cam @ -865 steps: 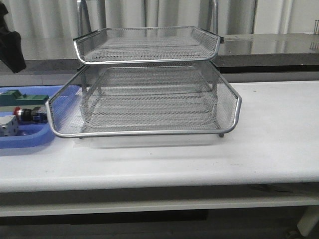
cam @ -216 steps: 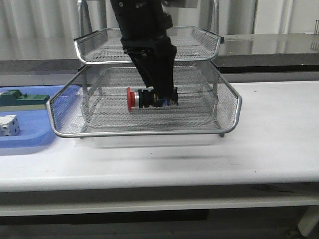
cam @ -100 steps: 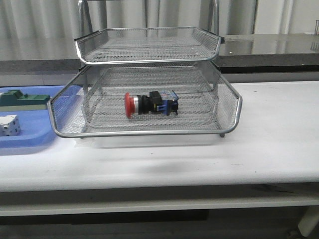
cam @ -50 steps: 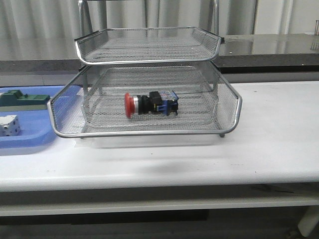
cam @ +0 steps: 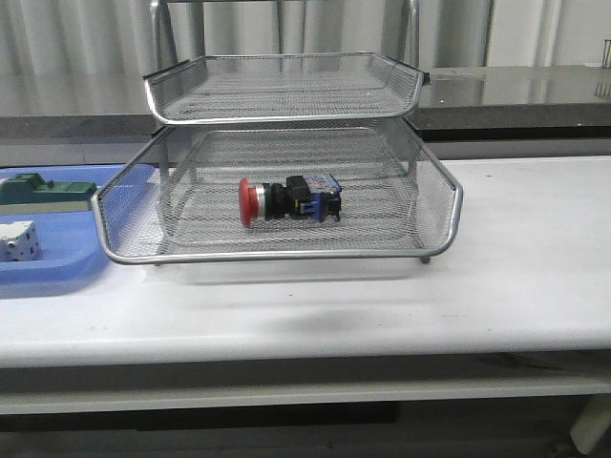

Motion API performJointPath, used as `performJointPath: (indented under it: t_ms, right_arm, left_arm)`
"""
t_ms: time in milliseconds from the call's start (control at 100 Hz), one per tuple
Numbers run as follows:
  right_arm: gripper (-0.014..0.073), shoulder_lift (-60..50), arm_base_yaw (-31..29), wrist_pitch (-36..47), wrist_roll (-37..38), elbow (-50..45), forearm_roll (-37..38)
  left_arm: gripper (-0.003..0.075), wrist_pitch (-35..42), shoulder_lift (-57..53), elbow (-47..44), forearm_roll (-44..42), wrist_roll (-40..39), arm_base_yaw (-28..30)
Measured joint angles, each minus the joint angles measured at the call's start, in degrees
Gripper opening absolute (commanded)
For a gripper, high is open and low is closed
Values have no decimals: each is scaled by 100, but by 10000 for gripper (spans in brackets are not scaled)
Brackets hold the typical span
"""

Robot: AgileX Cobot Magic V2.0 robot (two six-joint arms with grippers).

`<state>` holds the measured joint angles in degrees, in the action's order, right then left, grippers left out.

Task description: Place button on rack with both arms

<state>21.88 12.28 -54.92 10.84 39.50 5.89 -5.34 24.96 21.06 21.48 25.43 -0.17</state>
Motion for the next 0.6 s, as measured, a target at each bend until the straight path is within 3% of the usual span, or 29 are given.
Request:
performJointPath:
  t_ms: [310,600]
  right_arm:
    - [-69,0,0,0,0,0,0]
    - [-69,0,0,0,0,0,0]
  left_arm:
    - [408,307,-1207,-718,118,0,0]
    - [398,332,-1332,-804,118,0,0]
